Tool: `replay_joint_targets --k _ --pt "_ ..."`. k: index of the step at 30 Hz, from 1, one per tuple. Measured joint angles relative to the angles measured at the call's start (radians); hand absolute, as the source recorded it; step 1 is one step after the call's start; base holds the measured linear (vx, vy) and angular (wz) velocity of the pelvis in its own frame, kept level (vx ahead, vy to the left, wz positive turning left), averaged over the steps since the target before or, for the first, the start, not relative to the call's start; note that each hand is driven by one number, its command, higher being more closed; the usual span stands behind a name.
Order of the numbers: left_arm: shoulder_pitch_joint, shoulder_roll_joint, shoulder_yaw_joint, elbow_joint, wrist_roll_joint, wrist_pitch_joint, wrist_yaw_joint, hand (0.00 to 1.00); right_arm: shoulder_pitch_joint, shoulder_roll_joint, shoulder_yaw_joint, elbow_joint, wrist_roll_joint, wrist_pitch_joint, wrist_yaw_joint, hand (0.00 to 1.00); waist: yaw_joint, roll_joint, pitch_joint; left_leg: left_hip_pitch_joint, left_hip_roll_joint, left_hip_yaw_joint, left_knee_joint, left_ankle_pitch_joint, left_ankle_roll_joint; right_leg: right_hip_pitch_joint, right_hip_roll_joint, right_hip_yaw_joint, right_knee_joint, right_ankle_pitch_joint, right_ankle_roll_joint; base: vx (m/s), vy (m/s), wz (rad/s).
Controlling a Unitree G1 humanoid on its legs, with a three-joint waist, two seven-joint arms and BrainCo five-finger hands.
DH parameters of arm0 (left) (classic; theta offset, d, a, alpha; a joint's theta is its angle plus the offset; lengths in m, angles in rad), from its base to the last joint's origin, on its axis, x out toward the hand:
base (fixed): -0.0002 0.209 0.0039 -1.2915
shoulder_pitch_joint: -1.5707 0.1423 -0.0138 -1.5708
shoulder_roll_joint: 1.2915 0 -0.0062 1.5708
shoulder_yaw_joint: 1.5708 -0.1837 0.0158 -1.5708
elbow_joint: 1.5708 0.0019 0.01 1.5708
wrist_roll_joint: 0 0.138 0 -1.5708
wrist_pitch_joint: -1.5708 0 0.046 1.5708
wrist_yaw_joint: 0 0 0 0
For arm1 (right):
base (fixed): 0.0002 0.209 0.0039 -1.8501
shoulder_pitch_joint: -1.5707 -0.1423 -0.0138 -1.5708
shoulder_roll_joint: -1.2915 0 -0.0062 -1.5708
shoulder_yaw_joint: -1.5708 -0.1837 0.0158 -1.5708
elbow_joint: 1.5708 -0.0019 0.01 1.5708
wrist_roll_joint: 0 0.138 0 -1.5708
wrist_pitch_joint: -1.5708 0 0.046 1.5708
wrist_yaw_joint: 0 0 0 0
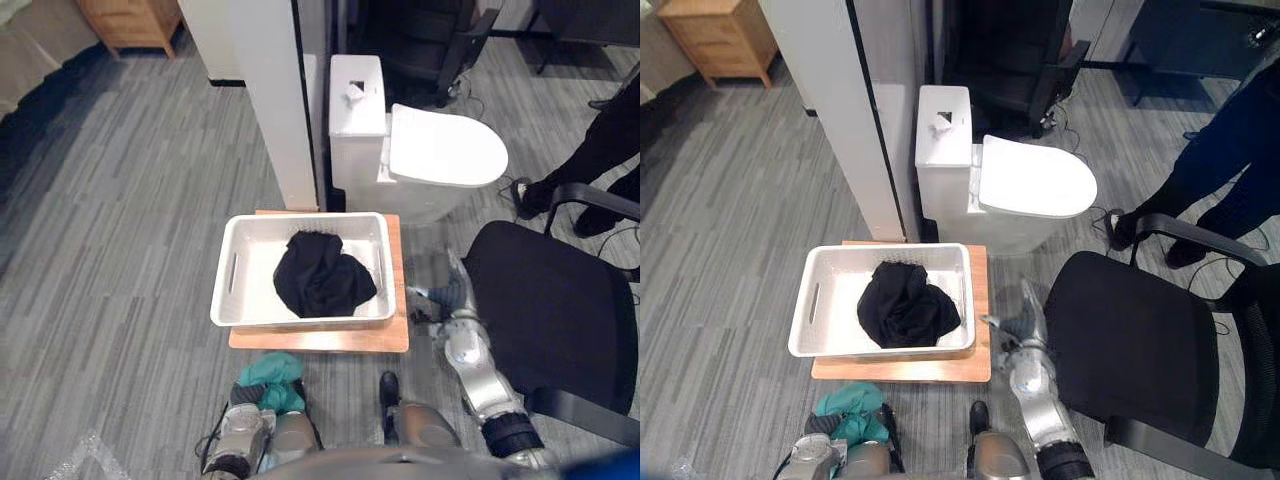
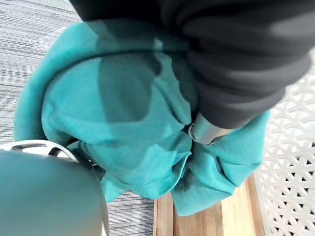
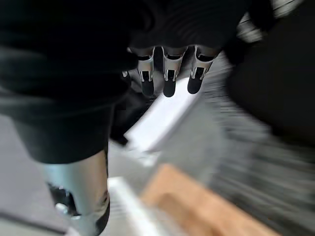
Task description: Tidy the bed and pick cloth on bed and put in laundry
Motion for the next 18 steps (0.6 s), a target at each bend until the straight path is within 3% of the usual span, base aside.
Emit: replay_joint_targets --k 10,18 --pt "0.013 -0.012 0.018 0.014 0.0 0.004 -0.005 1.0 0.065 0.051 -0.015 0.418 0.074 0.005 0.034 0.0 0.003 0.012 -0.033 0.038 -0.003 0.004 0.0 -0.014 -0.001 0.053 -0.003 0.0 -0.033 0.003 -0.003 0.04 0.003 -0.01" --pt "0.008 -0.037 0.034 0.04 -0.019 -0.005 -0.005 1.0 0.028 0.067 -0.142 0.575 0.169 0.005 0.052 0.0 0.01 0.012 -0.05 0.07 -0.005 -0.002 0.0 -0.025 -0.003 0.106 -0.007 -0.025 -0.059 0.0 -0.003 0.03 0.001 0.06"
